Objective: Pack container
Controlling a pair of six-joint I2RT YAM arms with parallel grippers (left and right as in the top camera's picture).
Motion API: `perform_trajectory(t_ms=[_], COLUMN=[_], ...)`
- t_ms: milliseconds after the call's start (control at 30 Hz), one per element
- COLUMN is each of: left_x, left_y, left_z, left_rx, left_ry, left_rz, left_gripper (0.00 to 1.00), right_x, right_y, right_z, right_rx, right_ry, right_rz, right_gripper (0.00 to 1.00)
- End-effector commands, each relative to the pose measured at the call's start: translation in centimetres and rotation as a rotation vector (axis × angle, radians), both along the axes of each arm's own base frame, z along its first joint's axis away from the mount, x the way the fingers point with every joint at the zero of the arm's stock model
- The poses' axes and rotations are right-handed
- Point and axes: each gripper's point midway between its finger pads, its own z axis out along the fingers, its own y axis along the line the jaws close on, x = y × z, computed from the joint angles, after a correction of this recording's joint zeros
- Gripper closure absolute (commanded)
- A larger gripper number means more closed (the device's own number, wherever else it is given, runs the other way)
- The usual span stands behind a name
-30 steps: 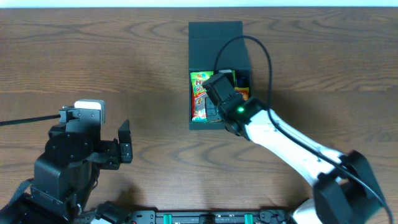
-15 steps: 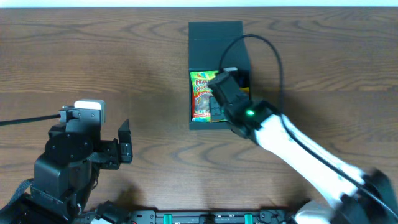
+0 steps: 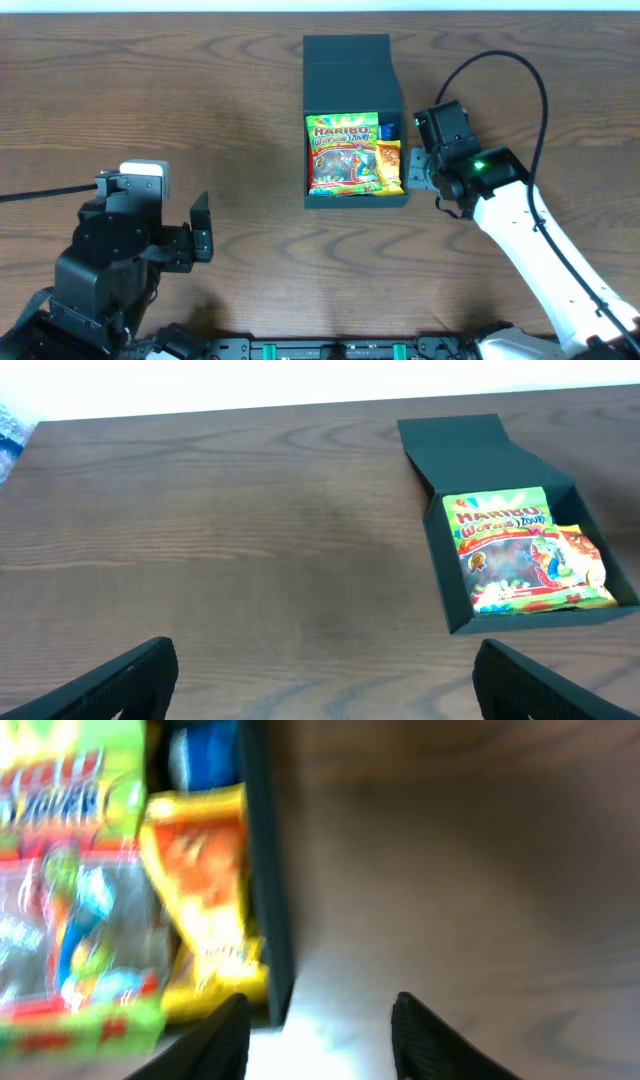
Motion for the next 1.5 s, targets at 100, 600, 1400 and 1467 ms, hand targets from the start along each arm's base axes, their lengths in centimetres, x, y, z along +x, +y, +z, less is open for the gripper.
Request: perform_trajectory(t_ms=[100,600,1400,1467], left_x=[0.0,0.0,0.0,0.0], left_y=[0.5,0.5,0.5,0.5], left_z=[0.5,0.5,0.5,0.5], left_rx=[0.018,0.018,0.018,0.018], left_ry=[-0.017,-0.017,-0.017,-0.017], left_rz=[0.011,0.011,0.011,0.011], left_gripper=[0.05,0.05,0.05,0.05], right_x=[-2.5,-2.4,0.4,0.8], right_y=[2.0,0.0,1.7,2.6], right_z=[-1.8,-7.1,-7.1,-6.5], right_rx=[0.149,0.049,0.061,0.105], right_ry=[0.130,0.094,0.004,-0.012], right_rz=[-0.020,-0.059,0.090,0.109], right_gripper=[0.66,0.71,0.71,0.71])
